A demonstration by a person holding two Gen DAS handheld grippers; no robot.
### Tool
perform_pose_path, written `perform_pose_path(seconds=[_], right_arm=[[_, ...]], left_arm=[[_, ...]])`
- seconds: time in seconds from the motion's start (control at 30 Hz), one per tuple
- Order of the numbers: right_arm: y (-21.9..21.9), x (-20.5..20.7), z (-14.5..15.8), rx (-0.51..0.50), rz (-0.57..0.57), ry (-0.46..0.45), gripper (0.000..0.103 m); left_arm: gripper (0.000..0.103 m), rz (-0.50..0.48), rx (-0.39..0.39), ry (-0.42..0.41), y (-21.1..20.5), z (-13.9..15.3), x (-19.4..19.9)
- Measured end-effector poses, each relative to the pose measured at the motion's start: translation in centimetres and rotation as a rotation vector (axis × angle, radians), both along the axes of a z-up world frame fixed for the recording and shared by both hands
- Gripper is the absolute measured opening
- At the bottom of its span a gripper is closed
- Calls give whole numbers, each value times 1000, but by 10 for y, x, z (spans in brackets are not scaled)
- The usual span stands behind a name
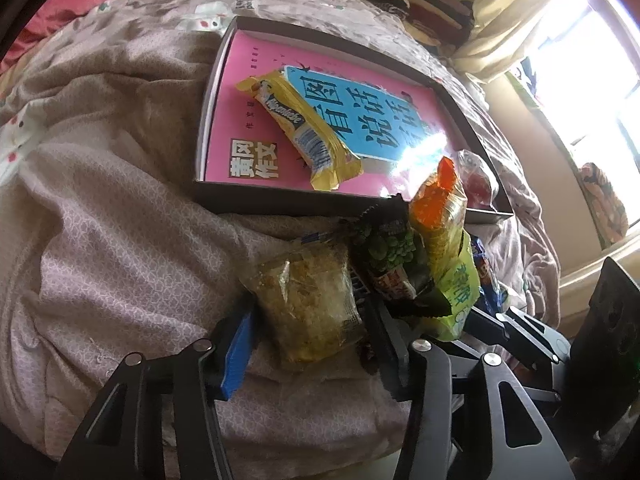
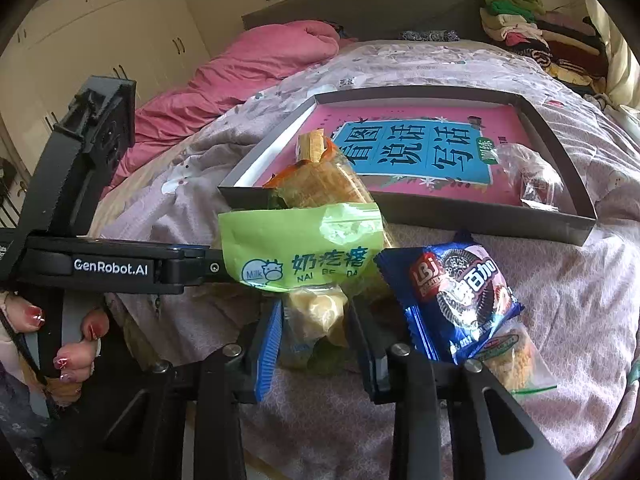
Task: Organize snacks
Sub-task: 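Grasp the green milk-candy bag with the right gripper while the left grasps the biscuit bag, then lift the green bag and biscuit bag and carry both over the pink tray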
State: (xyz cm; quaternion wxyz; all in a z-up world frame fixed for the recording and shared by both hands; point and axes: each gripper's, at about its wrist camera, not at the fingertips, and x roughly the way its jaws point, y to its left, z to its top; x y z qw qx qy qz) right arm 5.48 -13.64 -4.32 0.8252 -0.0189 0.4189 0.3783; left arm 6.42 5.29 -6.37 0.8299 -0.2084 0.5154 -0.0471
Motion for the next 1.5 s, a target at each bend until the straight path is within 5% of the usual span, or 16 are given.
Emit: perform_pose_path(seconds=[0.4,0.93,1.5], right_arm=[[-10,-10,16,68,20,-40,34],[-27,-17,49,123,-4,-181,34],[-54,1,63,160,-120,-237,34]], left_arm=[[47,9,-42,-61,10,16,-8],[47,34,20,-187,17,62,-16],[47,47,73,-236,13,79,-5]])
